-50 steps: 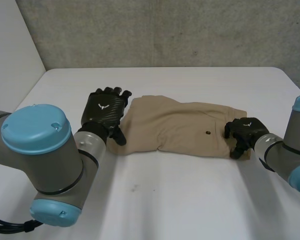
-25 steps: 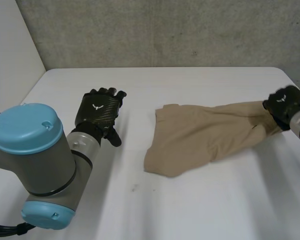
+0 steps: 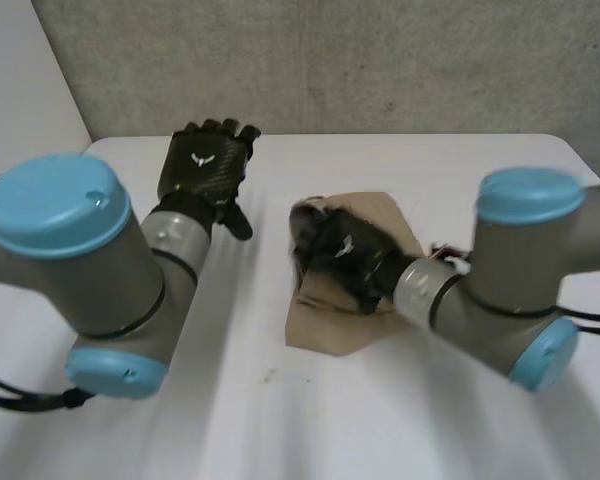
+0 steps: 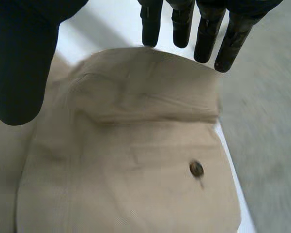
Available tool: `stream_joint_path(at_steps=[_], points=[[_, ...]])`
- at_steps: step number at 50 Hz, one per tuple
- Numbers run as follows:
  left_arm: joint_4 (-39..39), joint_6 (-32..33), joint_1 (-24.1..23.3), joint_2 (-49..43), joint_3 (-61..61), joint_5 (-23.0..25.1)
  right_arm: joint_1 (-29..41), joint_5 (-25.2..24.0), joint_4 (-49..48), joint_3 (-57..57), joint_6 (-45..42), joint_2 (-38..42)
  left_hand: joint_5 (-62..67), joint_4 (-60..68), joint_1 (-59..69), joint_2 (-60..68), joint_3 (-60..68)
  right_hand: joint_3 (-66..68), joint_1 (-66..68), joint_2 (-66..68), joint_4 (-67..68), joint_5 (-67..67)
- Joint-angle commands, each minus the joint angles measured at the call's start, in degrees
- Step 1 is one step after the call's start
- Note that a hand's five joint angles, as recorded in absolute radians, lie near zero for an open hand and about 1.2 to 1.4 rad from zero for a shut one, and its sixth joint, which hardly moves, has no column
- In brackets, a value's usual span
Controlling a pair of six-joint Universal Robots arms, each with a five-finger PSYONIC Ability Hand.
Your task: Fold the shorts.
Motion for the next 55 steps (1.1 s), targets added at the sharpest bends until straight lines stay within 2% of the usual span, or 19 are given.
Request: stream_joint_path(at_steps=[1,4,7,13,22,28,33,40,45,51,55], points=[[-6.99,-0.06,-2.85,-10.64,16.27,1.0,-7.71,0.51,-0.09,-1.74,34.79,-6.68,-2.71,-1.69,-1.03,-1.8,-2.36,-2.27,-1.55,-2.72,-3.6,-4.07],[-10.6,-0.15,-4.97,-15.4,22.54,2.15,-9.29,0.78,0.61,-3.67,39.72,-4.67,-2.71,-1.69,-1.03,-1.8,-2.36,-2.27,-1.55,-2.72,-3.6,-4.07],[-15.0,-0.33,-6.2,-21.29,29.83,3.29,-10.09,1.04,1.93,-5.25,39.56,-2.2,-2.71,-1.69,-1.03,-1.8,-2.36,-2.27,-1.55,-2.72,-3.6,-4.07],[-19.13,-0.33,-7.87,-31.31,40.2,3.64,-11.14,3.76,9.13,-14.65,36.14,7.55,-2.33,-1.31,-0.65,-1.42,-1.98,-2.27,-1.55,-2.72,-3.6,-4.07],[-24.94,-0.06,-7.43,-38.44,43.83,3.29,-11.14,6.84,17.05,-25.9,28.23,19.5,-1.66,-0.64,0.02,-0.74,-1.31,-2.27,-1.55,-2.72,-3.6,-4.07],[-30.21,0.46,-6.64,-39.24,43.56,3.12,-11.06,9.21,17.23,-26.53,25.15,20.22,-1.65,-0.64,0.02,-0.74,-1.3,-2.27,-1.55,-2.72,-3.6,-4.07],[-31.62,1.69,-6.2,-38.71,43.39,3.12,-10.62,9.65,17.75,-26.0,22.69,18.64,-1.65,-0.64,0.02,-0.74,-1.3,-2.27,-1.55,-2.72,-3.6,-4.07],[-31.71,1.43,-6.82,-31.6,42.51,3.38,-10.44,9.57,18.02,-23.46,23.47,9.08,-1.82,-0.8,-0.15,-0.91,-1.47,-2.27,-1.55,-2.72,-3.6,-4.07],[-31.53,0.99,-6.38,-21.06,37.59,3.03,-10.79,10.62,16.35,-20.73,28.3,0.72,-1.99,-0.97,-0.31,-1.08,-1.64,-2.27,-1.55,-2.72,-3.6,-4.07],[-30.48,-1.55,-3.75,-7.09,28.63,3.03,-11.23,19.39,13.71,-17.92,39.63,-9.55,-1.99,-0.97,-0.31,-1.08,-1.64,-2.27,-1.55,-2.72,-3.6,-4.07],[-29.51,-6.46,2.56,5.72,19.86,2.85,-12.02,24.59,14.33,-15.72,42.2,-16.07,-1.82,-0.8,-0.15,-0.91,-1.47,-2.27,-1.55,-2.72,-3.6,-4.07]])
